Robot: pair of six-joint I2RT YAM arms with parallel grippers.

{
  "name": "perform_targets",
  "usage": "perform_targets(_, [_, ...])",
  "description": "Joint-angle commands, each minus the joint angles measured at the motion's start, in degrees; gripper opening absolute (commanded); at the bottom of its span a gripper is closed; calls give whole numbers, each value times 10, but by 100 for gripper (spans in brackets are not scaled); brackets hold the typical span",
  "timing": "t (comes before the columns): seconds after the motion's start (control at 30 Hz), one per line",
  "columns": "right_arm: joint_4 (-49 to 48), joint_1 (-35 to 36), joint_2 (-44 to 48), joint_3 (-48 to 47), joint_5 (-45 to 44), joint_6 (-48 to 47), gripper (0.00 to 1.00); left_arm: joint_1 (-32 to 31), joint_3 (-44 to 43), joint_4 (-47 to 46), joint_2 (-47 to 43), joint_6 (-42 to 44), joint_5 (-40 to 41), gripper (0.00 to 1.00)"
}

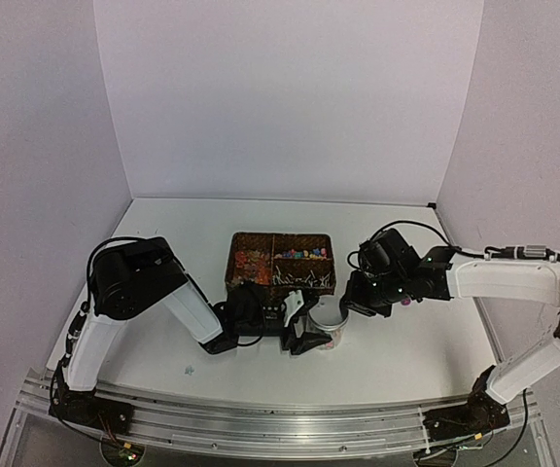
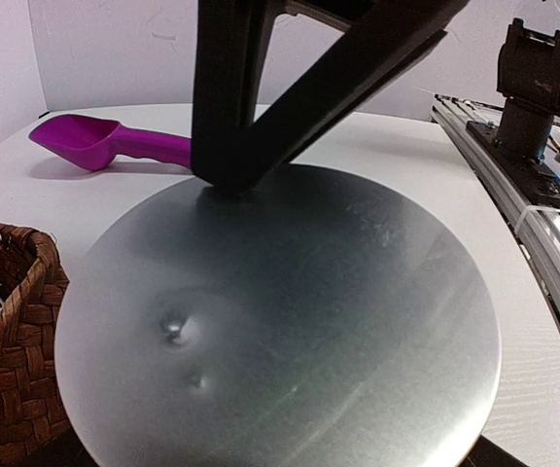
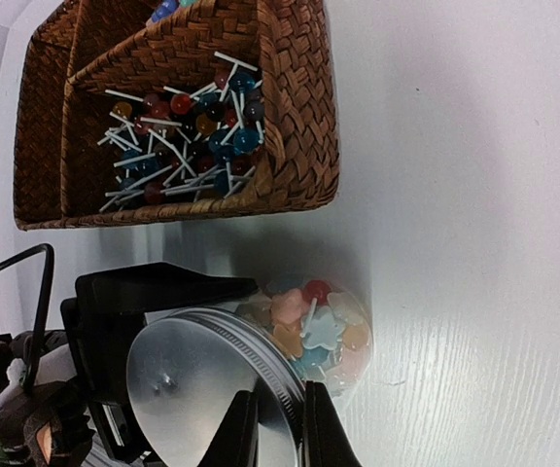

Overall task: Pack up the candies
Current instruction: Screw the bottle lid onto the packing bottle.

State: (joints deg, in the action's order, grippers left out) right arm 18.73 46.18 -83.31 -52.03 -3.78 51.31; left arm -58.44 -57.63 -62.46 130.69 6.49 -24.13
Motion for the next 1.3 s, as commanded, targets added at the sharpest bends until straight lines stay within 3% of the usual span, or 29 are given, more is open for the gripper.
perform_targets(0.0, [33,66,21,32,82,83,13,13,-4,25,-2,-4,70,48])
perform_targets(0.4, [39,124,34,20,88,163,13,15,1,14,-3,-4,39,48])
perform_targets(0.5, [43,126,46,14,99,169,17,15,4,14,-4,-4,38,48])
perform_targets(0.63, [102,125,78,8,81,162,30,15,6,11,-4,-4,37,48])
perform_targets(0.73, [165,94,98,-13,46,126,38,15,7,10,-5,-5,31,48])
perform_targets(0.87, [171,26,74,-69,38,26,45,15,10,12,-5,-5,26,48])
perform_targets(1.07, [163,-31,-40,-164,21,-138,46,14,14,18,-9,2,27,48])
perform_targets(1.27, [136,-42,-123,-211,23,-205,44,14,13,19,-10,4,26,48])
